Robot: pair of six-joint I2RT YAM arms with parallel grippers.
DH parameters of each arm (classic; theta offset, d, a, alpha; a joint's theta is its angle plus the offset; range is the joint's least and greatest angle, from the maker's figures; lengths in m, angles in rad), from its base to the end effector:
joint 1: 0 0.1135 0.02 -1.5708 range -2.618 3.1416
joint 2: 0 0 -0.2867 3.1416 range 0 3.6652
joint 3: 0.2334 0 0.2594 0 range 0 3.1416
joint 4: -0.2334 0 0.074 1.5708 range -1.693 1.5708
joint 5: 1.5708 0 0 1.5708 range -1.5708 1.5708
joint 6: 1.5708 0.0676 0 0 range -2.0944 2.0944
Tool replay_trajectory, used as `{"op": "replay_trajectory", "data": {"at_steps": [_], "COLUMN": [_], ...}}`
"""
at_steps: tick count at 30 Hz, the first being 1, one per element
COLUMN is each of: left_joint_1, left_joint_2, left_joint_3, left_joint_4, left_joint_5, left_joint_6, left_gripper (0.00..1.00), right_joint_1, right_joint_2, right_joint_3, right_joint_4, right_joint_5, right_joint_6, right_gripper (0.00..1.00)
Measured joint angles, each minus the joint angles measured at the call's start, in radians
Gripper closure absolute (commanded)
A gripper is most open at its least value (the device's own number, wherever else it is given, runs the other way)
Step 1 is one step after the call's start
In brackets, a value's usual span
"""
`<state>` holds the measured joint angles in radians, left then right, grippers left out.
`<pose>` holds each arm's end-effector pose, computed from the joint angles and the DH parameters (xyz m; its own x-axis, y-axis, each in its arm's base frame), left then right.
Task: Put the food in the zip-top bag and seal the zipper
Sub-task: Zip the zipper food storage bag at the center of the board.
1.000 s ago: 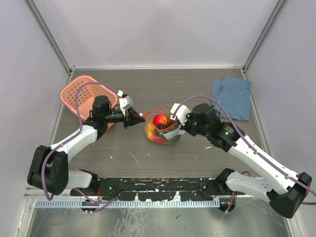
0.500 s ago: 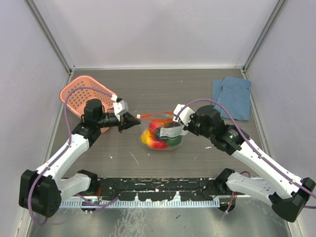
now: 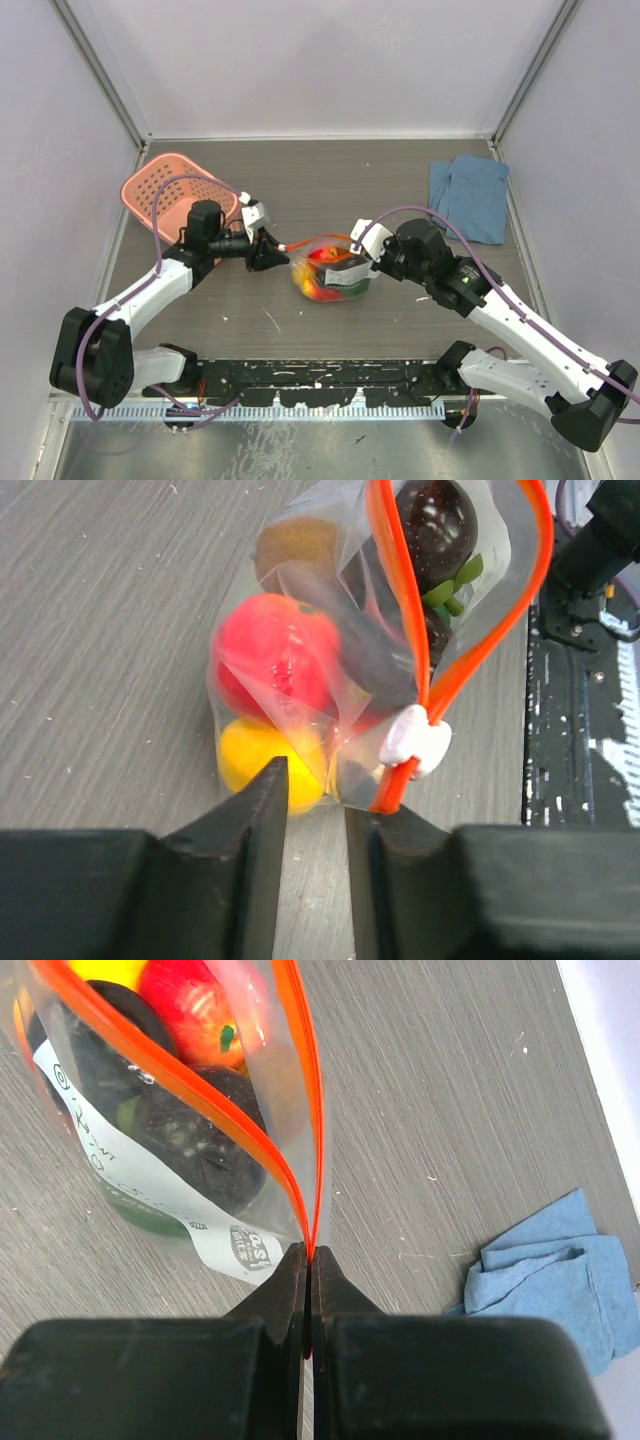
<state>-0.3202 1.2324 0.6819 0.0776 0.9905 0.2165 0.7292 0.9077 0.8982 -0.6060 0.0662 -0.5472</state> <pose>0.2386 -0.1387 0.2525 -0.2333 0.2015 -0.9513 0.9516 0.2486 -0.1808 0.1610 0.1379 0.3154 -0.0427 -0.7344 -0.6774 -0.7574 0.4660 -0.4574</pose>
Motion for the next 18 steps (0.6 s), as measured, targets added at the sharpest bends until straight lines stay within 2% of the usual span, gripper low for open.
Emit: {"op": "replay_trajectory", "data": {"at_steps": [3, 9, 15, 18], "left_joint_1": [0.0, 0.0, 0.0, 0.0], "left_joint_2": [0.003, 0.003, 0.003, 0.017], "left_joint_3": [0.0, 0.0, 0.0, 0.0], "left_joint_4": [0.004, 0.051, 0.098, 0.121], "left_joint_5": [0.001, 0.021, 0.064, 0.097], "left_joint_6": [-0.018, -0.034, -0.048, -0.066], "left_gripper": [0.51, 0.44, 0.48, 0.62], "right_joint_1": [0.0, 0.0, 0.0, 0.0], "right_joint_2": [-0.005, -0.008, -0.014, -0.014], "right_joint_3": [0.0, 0.0, -0.007, -0.007], "right_joint_4": [0.0, 0.007, 0.012, 0.015], "right_joint_5": [-0.02, -0.042, -0.052, -0.056], "right_joint_6": [0.0, 0.0, 0.0, 0.0], "right_gripper": [0.99, 0.99, 0.99, 0.99]}}
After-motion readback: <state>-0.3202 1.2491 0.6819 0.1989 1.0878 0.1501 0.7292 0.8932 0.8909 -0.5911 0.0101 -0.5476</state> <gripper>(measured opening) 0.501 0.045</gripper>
